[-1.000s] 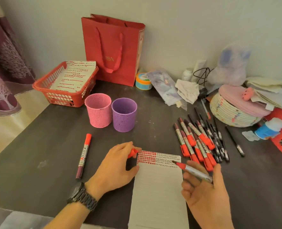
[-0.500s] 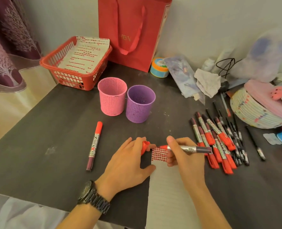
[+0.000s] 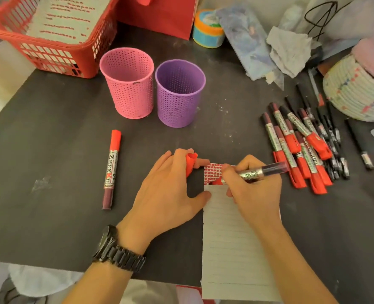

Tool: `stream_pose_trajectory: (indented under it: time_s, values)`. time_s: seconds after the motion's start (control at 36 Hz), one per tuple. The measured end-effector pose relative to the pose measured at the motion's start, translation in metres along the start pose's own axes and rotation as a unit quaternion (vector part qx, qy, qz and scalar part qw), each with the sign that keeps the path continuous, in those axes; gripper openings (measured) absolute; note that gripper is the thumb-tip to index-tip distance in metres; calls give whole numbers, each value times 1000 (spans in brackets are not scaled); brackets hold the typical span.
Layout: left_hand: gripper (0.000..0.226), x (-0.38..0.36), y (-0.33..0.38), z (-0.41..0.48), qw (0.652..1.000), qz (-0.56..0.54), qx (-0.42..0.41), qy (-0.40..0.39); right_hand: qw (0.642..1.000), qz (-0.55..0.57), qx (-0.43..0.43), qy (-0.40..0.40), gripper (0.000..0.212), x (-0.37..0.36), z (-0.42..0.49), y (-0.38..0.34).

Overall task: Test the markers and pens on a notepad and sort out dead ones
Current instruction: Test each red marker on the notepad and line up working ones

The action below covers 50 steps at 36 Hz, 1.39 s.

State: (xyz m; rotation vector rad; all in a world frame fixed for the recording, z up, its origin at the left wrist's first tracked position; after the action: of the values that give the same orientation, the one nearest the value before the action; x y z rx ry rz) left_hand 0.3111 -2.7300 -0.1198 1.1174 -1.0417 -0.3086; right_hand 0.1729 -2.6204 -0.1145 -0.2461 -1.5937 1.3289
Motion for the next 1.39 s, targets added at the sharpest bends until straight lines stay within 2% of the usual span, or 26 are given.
stream_pose_trajectory:
  time_s: [0.72,1.39]
  values:
    - [63,-2,-3,0,1000,11,3,2,999,-53,2,-7,26,-3,0,-5]
    - [65,-2,-3,0,1000,23,-16,11,999,-45,-12,-6,29,-3,1,-1]
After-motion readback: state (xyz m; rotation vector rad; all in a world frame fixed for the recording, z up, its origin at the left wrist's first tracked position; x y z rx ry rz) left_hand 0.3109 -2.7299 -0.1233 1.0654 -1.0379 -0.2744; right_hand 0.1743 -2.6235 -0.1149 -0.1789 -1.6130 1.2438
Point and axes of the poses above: each hand's wrist, its own z-axis towards the middle knuckle, its own x-axis out of the back of the hand, y = z × x, the point moved 7 cm from there along z, towards the middle knuckle, and after that the axes turned 15 degrees about -z, right-handed, at the moved point
